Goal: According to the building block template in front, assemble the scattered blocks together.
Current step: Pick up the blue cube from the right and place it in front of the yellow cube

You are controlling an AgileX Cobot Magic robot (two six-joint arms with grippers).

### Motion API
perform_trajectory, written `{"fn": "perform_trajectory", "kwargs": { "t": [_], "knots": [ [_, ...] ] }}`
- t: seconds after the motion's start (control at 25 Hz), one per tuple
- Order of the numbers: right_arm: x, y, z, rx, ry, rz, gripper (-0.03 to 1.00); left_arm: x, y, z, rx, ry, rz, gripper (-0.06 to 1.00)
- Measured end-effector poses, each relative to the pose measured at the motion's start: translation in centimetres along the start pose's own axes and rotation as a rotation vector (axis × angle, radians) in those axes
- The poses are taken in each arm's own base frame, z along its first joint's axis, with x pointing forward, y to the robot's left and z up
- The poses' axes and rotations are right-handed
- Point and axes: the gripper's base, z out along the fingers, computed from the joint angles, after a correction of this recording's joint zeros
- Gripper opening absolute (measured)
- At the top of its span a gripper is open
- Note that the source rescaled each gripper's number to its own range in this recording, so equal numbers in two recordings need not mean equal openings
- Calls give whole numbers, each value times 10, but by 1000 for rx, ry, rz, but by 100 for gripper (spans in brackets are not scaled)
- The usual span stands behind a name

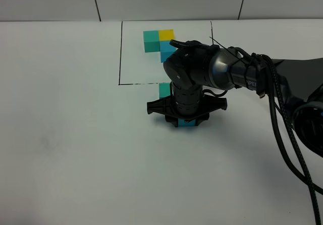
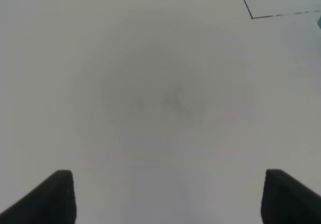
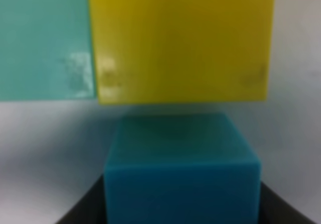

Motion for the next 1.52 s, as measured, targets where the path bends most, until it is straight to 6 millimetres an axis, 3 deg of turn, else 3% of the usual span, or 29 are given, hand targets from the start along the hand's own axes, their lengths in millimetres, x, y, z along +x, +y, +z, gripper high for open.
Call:
{"fn": "perform_trajectory", "kwargs": {
  "t": [1.52],
  "knots": [
    [-7, -2, 1, -21, -50, -7, 1, 0, 0, 0, 0, 0, 0, 82]
  ]
}}
